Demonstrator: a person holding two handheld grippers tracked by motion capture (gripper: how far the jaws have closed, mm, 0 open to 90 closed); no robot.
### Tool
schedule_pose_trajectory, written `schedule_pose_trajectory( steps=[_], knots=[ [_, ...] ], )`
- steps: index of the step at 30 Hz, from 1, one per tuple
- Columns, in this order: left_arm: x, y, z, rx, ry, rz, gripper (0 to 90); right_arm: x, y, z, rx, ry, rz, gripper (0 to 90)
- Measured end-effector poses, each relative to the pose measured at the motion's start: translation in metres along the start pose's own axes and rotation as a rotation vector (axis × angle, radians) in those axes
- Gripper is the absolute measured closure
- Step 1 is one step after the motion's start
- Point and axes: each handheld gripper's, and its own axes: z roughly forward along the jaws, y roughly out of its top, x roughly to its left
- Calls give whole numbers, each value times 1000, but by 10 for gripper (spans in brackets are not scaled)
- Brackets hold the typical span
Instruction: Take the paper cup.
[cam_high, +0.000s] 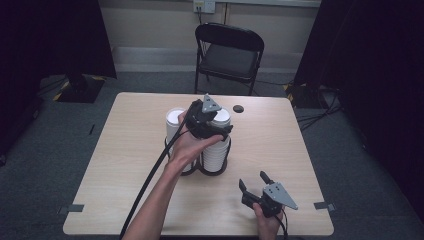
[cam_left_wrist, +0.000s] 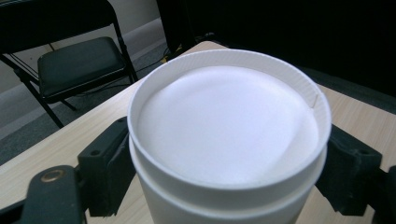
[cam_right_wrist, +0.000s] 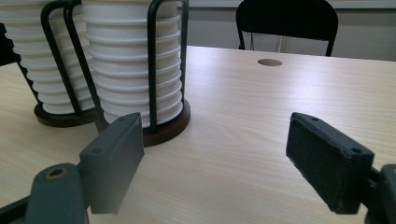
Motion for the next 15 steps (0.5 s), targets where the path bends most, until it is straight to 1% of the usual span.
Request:
schedule_pose_trajectory(
  steps=[3, 4, 5, 7, 9, 10, 12, 15],
  knots=[
    [-1, 0, 2, 14, -4, 12, 166, -1, 0, 0, -1, 4, 9, 184],
    [-1, -2, 4, 27, 4, 16, 168, -1, 0, 0, 0, 7, 10, 184],
    [-1, -2, 4, 27, 4, 16, 170, -1, 0, 0, 0, 7, 10, 184],
    [0, -4, 6, 31, -9, 4, 177, -1, 0, 0, 0, 4, 6, 184],
    [1, -4, 5, 25, -8, -5, 184, -1, 0, 0, 0, 5, 7, 184],
    [0, -4, 5, 25, -6, -4, 191, -1, 0, 0, 0, 5, 8, 184],
    [-1, -4, 5, 29, -4, -15, 197, -1, 0, 0, 1, 5, 8, 184],
    [0, -3, 5, 27, -6, -14, 199, -1, 0, 0, 1, 4, 8, 184]
  ],
)
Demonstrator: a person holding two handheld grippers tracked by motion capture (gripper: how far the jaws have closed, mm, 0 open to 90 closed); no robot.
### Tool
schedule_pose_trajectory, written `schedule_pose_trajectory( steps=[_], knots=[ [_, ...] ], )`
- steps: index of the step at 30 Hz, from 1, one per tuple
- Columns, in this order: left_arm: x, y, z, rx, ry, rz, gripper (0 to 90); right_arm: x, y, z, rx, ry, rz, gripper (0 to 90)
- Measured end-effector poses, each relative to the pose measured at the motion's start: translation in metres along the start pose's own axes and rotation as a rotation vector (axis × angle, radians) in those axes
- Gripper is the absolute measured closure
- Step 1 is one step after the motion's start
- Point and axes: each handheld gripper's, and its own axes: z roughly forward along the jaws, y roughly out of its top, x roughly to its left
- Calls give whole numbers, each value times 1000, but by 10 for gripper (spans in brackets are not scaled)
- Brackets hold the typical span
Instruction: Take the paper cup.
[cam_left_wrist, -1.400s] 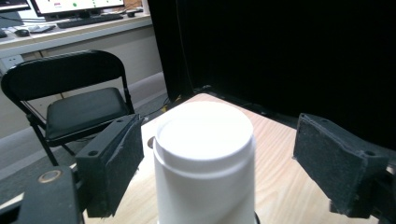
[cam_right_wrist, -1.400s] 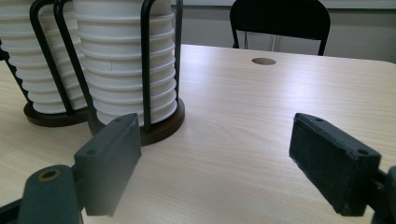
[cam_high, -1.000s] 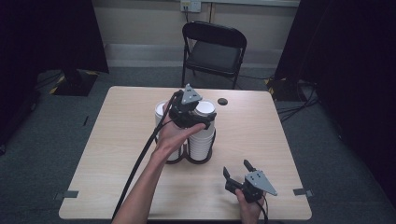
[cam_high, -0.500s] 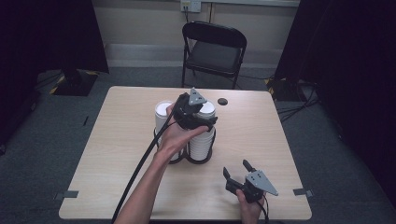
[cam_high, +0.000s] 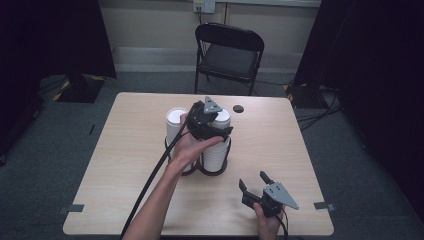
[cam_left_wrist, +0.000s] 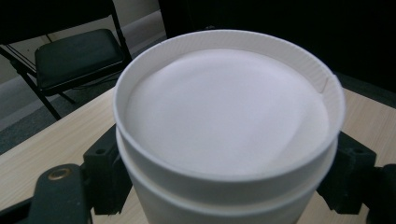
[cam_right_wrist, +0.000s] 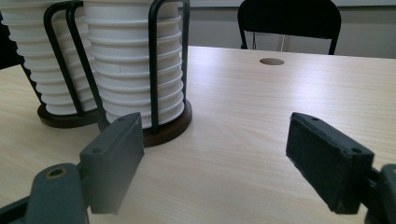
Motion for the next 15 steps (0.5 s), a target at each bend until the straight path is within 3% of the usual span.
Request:
schedule_pose_trajectory(
  steps=[8, 13, 15],
  knots=[
    [0, 0, -2, -11, 0, -7, 201, 0, 0, 0, 2, 3, 1, 184],
    [0, 4, -9, -61, -2, -11, 203, 0, 0, 0, 4, 3, 0, 184],
    [0, 6, -11, -55, 0, -8, 203, 0, 0, 1, 5, 4, -1, 184]
  ],
)
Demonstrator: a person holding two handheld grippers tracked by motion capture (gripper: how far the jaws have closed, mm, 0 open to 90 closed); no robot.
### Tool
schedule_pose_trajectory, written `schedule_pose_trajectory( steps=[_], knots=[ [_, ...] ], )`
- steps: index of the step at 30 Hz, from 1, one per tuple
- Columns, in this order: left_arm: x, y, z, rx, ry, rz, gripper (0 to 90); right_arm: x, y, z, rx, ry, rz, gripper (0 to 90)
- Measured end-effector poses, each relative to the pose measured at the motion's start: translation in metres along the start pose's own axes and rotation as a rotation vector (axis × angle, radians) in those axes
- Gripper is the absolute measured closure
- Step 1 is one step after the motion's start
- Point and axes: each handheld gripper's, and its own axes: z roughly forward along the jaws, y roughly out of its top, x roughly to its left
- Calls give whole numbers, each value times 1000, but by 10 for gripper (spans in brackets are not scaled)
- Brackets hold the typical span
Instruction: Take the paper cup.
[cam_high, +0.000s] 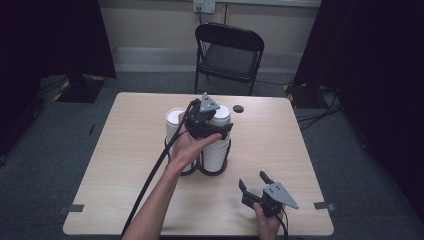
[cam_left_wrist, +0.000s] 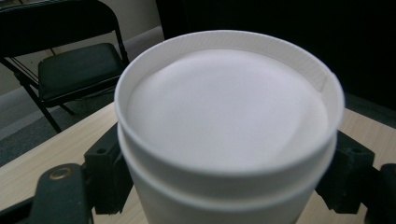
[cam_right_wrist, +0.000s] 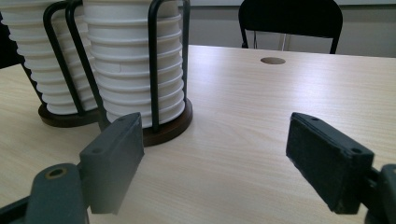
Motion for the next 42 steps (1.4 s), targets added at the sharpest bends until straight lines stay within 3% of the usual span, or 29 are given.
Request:
schedule_pose_trajectory(
  steps=[7, 19, 32, 34, 42],
  knots=[
    [-1, -1, 1, -1, 2, 1, 203, 0, 0, 0, -1, -1, 0, 184],
    [0, 2, -6, -58, 3, -18, 205, 0, 0, 0, -2, -4, -1, 184],
    [0, 3, -21, -164, 11, -26, 206, 0, 0, 0, -1, 4, -3, 184],
    [1, 3, -26, -200, 16, -24, 207, 0, 0, 0, 0, 3, -3, 184],
    [6, 4, -33, -240, -1, -44, 206, 1, 0, 0, 6, 5, -7, 184]
  ],
)
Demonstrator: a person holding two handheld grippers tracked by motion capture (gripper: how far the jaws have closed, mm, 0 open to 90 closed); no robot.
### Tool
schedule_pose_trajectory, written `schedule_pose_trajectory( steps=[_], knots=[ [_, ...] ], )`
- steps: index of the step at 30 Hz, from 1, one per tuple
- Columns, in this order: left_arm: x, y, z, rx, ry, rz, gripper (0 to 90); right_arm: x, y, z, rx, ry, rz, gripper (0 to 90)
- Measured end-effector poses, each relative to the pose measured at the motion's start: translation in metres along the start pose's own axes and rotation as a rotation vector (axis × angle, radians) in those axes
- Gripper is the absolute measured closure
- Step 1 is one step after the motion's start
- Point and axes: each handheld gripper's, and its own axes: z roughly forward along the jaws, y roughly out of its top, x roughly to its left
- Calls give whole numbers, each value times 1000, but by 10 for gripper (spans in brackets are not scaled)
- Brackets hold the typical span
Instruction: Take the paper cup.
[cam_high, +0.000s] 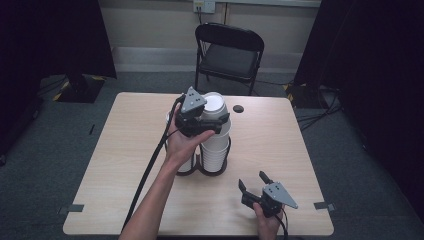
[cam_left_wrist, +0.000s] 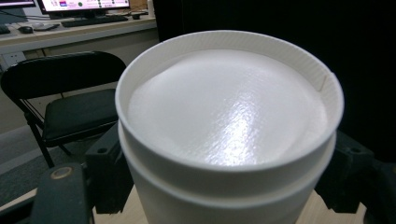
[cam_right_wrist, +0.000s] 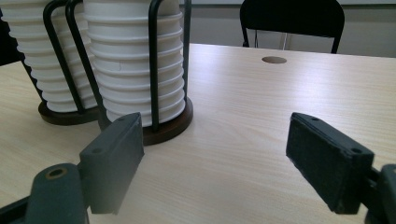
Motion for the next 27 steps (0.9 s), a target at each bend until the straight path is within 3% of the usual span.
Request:
schedule_pose_trajectory(
  steps=[10, 27],
  knots=[
    [1, 3, -12, -71, 2, -2, 206, 0, 0, 0, -1, 1, 1, 184],
    [2, 8, -30, -123, -1, -30, 206, 0, 0, 0, 2, 0, 0, 184]
  ],
)
